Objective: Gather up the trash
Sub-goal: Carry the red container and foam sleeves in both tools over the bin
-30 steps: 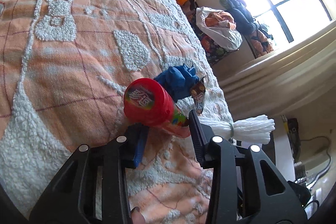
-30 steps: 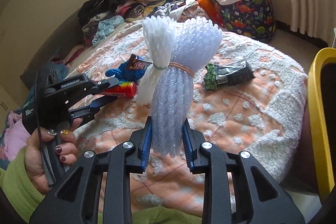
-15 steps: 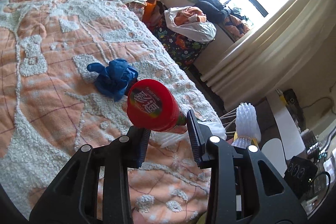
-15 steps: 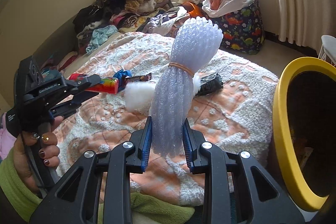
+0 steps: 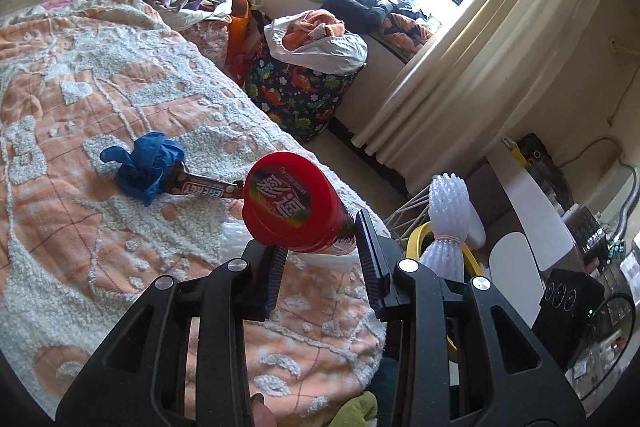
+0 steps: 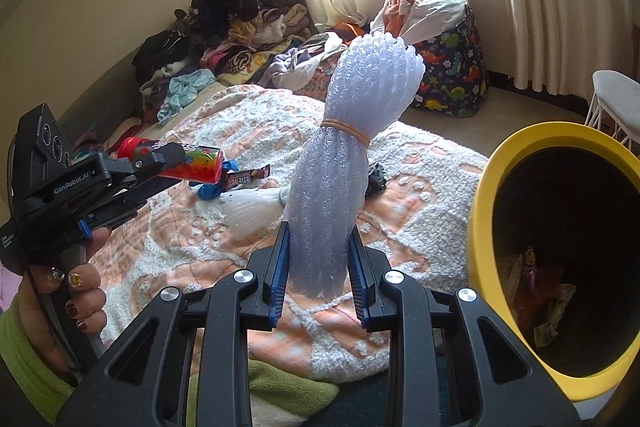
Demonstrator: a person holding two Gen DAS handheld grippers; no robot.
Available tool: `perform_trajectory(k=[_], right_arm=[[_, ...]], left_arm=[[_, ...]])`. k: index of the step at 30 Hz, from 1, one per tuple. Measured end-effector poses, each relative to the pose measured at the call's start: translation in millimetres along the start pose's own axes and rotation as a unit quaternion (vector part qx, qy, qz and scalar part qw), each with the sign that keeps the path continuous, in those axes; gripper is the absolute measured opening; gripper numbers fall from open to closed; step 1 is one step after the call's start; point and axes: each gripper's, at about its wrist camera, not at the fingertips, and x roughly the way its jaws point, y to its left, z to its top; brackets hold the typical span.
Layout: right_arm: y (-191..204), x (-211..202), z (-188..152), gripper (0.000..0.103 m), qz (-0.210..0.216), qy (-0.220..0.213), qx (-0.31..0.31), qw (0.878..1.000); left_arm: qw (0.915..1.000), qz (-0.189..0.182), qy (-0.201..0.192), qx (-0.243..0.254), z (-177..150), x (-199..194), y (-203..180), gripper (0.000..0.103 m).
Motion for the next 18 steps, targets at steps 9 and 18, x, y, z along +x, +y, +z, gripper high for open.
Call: perform_trajectory(k=[9, 18], right_arm=[[-14.5, -22.2, 5.9, 0.026, -0.014, -0.022, 0.011, 1.0], [-34.7, -38.4, 10.8, 0.026, -0.026, -0.041, 0.028, 0.998]], left_arm=[[0.9993, -0.012, 0.009, 0.034, -7.2, 3.9, -30.0, 0.027], [0.9971, -0.022, 0.019, 0.07, -15.1, 8.9, -55.8, 0.027]])
